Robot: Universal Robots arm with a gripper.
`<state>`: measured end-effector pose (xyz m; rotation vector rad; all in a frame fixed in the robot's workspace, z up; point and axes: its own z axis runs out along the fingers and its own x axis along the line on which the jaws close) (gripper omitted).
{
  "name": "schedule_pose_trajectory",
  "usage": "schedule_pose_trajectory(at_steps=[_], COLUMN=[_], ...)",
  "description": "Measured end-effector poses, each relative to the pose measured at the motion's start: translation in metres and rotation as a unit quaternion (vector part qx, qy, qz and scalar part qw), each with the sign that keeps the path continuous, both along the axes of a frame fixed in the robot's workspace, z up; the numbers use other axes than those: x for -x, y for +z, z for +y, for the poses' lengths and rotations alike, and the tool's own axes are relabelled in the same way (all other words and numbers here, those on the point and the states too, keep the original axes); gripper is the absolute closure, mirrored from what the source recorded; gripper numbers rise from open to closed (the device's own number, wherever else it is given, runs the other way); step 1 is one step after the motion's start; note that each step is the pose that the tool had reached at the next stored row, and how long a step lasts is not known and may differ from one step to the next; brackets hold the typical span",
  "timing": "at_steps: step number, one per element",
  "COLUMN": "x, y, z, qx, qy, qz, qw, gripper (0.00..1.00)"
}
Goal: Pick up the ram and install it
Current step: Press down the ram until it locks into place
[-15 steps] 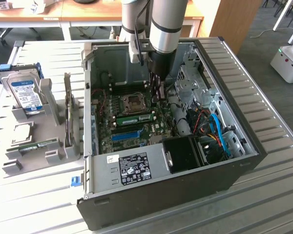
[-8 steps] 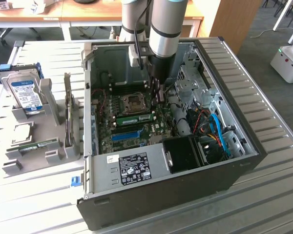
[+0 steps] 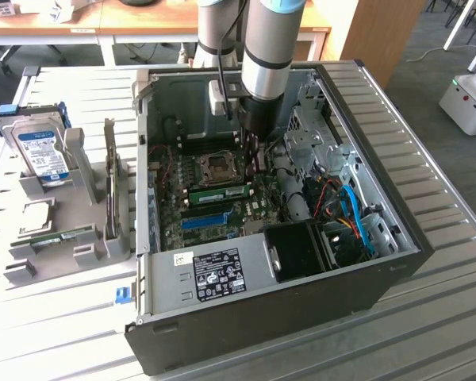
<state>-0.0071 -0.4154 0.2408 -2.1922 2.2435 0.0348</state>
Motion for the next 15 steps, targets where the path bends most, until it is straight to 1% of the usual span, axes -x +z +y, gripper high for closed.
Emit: schedule_pose_trajectory(at_steps=[6, 15], x=[0.0, 0.0], y=[-0.0005, -0.0073], z=[-0.0007, -0.0007], qx=[-0.0001, -0.0001], qy=[0.0, 0.0], qz=[0.0, -0.0002], qw=[1.0, 1.0], gripper=[0.89, 0.89])
